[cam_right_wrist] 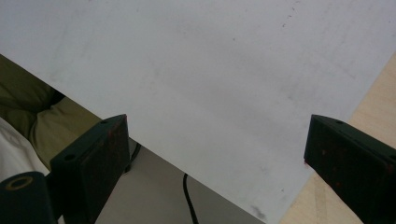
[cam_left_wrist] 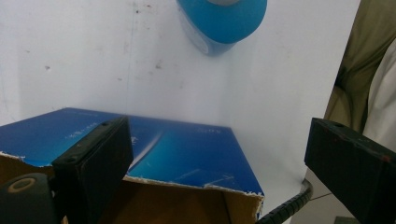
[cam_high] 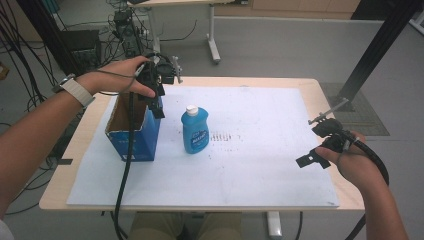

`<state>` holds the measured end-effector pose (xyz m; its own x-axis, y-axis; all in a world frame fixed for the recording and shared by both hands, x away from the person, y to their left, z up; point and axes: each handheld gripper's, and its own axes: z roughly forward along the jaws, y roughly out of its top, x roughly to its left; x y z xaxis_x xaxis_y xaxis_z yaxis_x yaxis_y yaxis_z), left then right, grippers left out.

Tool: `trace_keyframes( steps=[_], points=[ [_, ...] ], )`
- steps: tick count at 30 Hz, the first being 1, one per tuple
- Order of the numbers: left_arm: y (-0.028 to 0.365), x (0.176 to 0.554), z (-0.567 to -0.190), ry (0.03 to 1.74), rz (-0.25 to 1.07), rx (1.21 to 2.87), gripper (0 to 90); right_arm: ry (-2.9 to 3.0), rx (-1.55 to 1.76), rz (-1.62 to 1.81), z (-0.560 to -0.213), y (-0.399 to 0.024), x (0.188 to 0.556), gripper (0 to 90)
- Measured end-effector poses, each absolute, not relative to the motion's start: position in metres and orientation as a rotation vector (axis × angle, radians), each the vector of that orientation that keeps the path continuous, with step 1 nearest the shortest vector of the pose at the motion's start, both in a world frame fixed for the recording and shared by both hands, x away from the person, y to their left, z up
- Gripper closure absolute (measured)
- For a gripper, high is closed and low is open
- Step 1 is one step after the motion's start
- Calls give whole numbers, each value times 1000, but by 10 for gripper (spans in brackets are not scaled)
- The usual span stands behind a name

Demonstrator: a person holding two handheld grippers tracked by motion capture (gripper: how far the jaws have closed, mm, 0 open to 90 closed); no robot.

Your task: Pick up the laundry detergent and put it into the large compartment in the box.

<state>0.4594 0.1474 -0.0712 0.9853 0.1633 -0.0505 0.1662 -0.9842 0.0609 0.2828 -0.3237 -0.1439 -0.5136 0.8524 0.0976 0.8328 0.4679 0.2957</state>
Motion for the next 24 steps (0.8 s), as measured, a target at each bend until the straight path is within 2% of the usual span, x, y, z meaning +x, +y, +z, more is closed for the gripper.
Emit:
trace_keyframes(
  steps=[24],
  points=[
    [136,455,-55,600,-44,2983,82,2626,1524,478,-145,-324,282,73]
  ],
)
